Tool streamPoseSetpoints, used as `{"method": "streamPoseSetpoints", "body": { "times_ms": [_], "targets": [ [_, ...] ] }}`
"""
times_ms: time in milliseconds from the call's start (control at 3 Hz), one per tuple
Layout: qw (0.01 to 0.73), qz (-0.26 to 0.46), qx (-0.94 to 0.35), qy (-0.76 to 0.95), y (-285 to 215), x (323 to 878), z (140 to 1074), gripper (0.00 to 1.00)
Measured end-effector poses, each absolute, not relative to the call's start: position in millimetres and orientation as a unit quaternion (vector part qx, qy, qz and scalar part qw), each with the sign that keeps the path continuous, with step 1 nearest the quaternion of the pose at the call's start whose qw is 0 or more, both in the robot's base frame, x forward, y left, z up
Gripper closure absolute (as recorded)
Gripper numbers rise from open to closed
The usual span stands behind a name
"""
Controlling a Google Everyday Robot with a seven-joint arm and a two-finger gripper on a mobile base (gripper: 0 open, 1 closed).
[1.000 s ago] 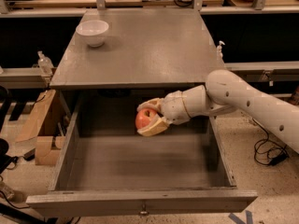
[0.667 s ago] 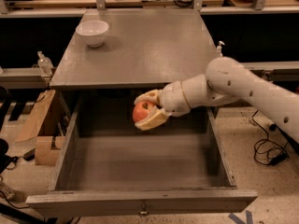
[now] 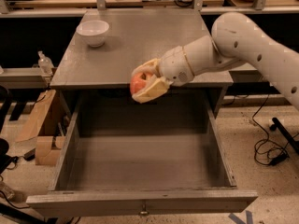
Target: Pick apple from top drawer and place on counter
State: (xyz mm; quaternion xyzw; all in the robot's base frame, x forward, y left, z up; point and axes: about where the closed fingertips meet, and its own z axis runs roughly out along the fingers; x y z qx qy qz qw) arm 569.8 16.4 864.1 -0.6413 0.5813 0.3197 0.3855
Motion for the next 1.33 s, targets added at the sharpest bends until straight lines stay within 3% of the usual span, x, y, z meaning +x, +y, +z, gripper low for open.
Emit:
{"method": "streamPoseSetpoints", "body": {
  "times_ms": [667,1000,1333],
  "targets": [
    [0.424,0.258,-0.639,0.587,5,655,925,1.00],
    [0.472,0.190,-0.602,0.616,-17,693,962,1.00],
    [0.470,0.192,-0.603,0.615,-16,692,960,1.00]
  ]
}}
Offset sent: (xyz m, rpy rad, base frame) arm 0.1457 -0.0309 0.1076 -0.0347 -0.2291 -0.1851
